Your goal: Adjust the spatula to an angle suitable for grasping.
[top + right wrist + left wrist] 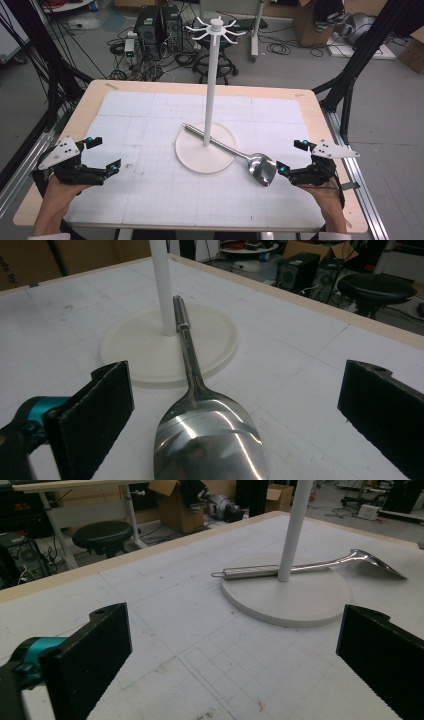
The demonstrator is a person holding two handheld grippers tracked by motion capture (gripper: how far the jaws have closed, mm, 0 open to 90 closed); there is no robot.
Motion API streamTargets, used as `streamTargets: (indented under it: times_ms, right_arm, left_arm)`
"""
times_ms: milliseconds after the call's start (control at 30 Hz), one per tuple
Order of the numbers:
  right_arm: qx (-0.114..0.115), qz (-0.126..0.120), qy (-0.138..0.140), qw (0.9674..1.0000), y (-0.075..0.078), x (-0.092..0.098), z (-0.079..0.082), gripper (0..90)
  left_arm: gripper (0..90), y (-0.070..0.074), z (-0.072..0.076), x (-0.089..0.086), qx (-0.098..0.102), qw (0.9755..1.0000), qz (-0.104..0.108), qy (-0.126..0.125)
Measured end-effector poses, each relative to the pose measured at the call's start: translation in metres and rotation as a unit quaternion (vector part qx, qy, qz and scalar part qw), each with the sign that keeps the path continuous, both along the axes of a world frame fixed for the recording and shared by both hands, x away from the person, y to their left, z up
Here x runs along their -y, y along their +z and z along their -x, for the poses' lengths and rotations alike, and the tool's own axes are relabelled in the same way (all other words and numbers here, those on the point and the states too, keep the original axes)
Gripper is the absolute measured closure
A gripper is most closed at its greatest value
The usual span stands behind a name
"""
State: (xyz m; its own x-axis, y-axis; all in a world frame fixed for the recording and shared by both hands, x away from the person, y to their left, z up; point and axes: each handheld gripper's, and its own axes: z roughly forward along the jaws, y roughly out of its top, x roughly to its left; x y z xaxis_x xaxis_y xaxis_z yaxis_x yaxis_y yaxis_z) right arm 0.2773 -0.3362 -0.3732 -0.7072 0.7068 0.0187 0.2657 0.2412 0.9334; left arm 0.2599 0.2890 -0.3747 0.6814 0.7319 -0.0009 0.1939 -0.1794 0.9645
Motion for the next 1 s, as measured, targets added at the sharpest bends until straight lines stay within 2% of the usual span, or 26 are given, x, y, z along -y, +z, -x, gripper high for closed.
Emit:
streamTargets:
  times_ms: [367, 633, 733, 833, 1000]
  right_arm:
    - [-0.002, 0.004, 0.01, 0.9999, 0.0, -0.004, -0.003, 0.3]
    - [-0.011, 0.017, 0.007, 0.9998, 0.001, -0.007, -0.004, 0.3]
    - [-0.005, 0.029, 0.019, 0.9994, 0.003, -0.01, -0.004, 0.3]
    - [-0.005, 0.037, 0.018, 0.9991, 0.005, -0.013, -0.005, 0.3]
    - [-0.018, 0.049, 0.023, 0.9984, 0.006, -0.022, -0.009, 0.3]
  left_arm:
    - [1.7, 0.0, 0.0, -0.002, 0.001, 1.0, -0.002, 0.003]
    - [1.8, -0.003, 0.0, 0.0, -0.004, 1.0, -0.007, 0.0]
    - [1.7, -0.004, 0.0, 0.0, -0.005, 1.0, -0.006, -0.001]
    - [1.8, -0.004, 0.0, 0.0, -0.006, 1.0, -0.006, -0.003]
    - [1.8, -0.006, 0.0, -0.001, -0.007, 0.9999, -0.008, -0.002]
